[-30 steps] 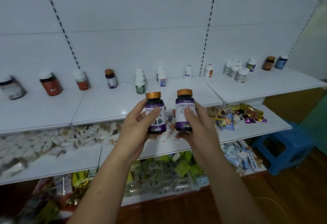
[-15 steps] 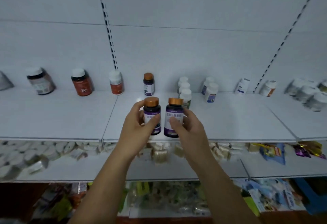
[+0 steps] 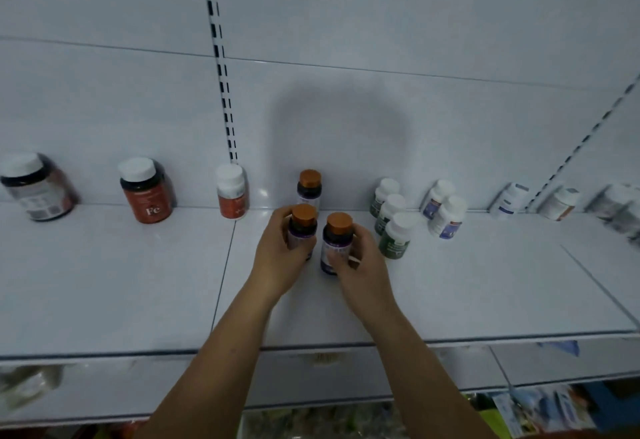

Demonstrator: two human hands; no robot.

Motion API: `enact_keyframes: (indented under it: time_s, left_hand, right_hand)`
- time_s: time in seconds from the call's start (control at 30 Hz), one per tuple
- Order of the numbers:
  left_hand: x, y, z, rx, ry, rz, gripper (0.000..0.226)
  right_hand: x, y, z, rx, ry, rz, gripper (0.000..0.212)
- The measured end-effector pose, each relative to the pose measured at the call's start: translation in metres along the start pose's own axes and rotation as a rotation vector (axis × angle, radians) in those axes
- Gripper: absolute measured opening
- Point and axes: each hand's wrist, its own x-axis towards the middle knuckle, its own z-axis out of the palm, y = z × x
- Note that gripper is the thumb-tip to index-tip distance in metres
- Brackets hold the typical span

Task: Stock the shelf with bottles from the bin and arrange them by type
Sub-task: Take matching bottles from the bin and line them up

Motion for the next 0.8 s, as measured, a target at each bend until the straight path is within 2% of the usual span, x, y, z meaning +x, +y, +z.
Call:
enact_keyframes:
  time_s: [0.27, 0.37, 0.4, 0.43, 0.6, 0.8]
  left_hand:
    - [0.032, -0.007, 0.010, -0.344, 0.007, -0.145, 0.052]
    - [0.035, -0.011, 0.011, -0.452, 0.018, -0.179, 0.042]
    - [0.036, -0.010, 0.013, -0.468, 0.025, -0.188, 0.046]
    - [0.035, -0.008, 0.015, -0.472, 0.022, -0.205, 0.049]
    - [0.037, -0.001, 0.023, -0.428, 0.037, -0.222, 0.038]
    - [0.037, -0.001, 0.026, -0.321, 0.046, -0.151, 0.040]
  right_hand:
    - [0.020, 0.005, 0.019, 0.030, -0.149, -0.058, 0.053]
    - [0.025, 0.004, 0.024, 0.073, -0.181, -0.053, 0.054]
    - [0.027, 0.004, 0.025, 0.095, -0.181, -0.048, 0.053]
    - [0.028, 0.004, 0.025, 0.116, -0.172, -0.039, 0.052]
    - [0.031, 0.004, 0.028, 0.160, -0.114, -0.019, 0.044]
    - [0.037, 0.006, 0.027, 0.144, -0.093, 0.002, 0.054]
